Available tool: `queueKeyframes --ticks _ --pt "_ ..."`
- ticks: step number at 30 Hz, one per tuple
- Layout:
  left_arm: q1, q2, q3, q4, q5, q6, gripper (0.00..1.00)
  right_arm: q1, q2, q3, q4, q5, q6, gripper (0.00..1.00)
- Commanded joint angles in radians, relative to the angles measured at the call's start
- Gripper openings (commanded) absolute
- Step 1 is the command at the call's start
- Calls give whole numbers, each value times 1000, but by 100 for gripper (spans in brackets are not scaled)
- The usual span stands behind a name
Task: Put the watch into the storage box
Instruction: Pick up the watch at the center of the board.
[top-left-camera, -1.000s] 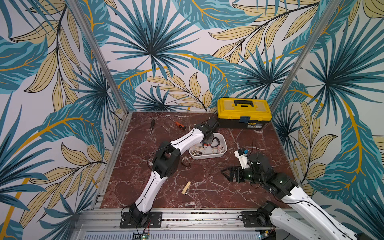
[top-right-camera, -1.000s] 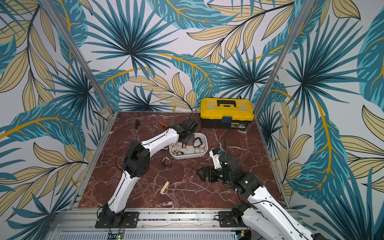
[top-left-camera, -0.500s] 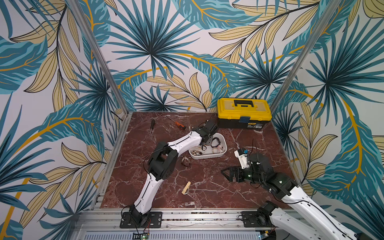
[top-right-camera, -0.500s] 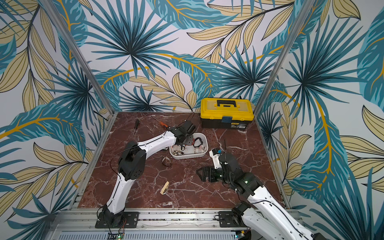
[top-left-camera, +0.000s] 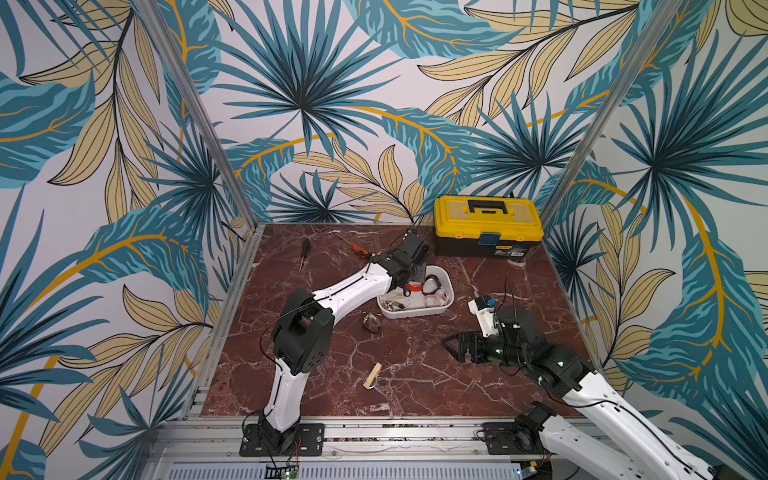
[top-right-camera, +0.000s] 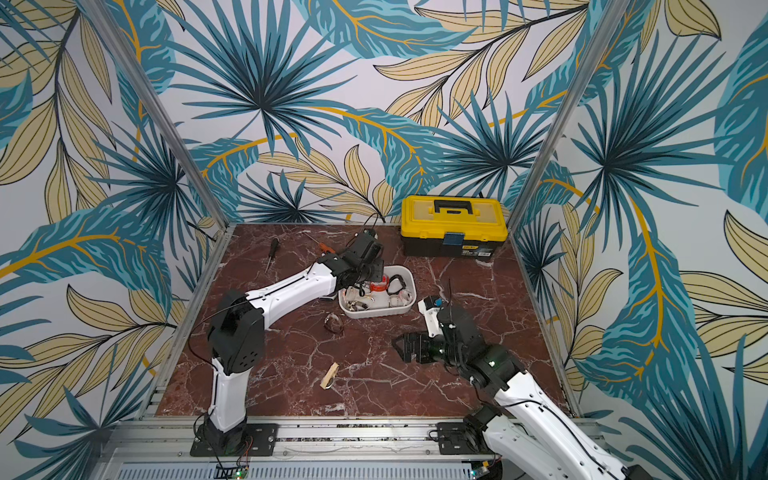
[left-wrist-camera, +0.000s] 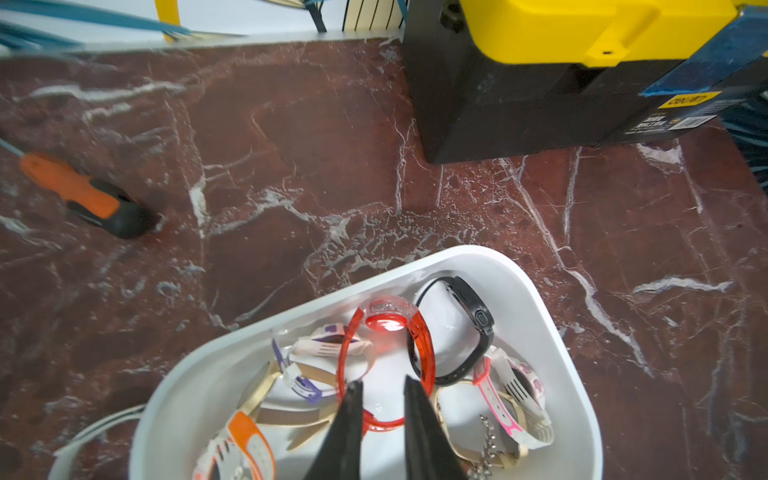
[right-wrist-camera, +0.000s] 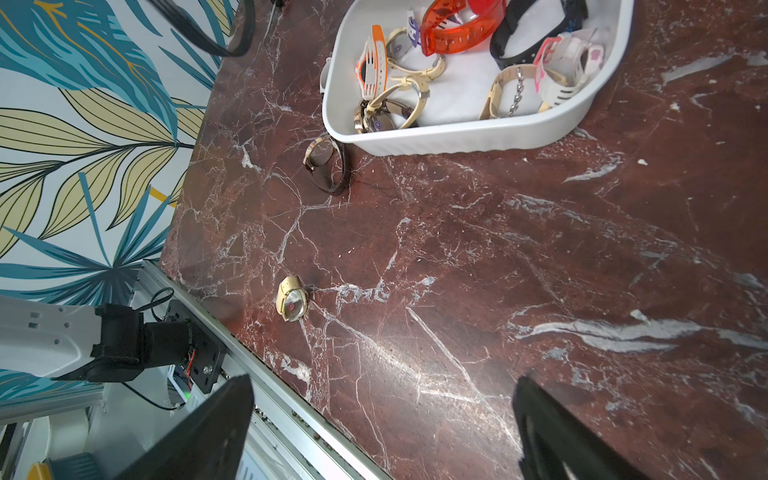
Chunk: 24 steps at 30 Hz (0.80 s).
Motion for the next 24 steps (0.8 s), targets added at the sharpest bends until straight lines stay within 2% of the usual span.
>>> queueKeyframes --ticks 1,15,24 --pt "-2 32 -10 39 76 2 11 5 -18 -17 -8 9 1 100" --pt "-3 106 1 -20 115 -33 8 4 -43 -27 -21 17 4 100" --pt "-3 101 -79 25 125 -48 8 4 -45 -33 -13 22 7 100"
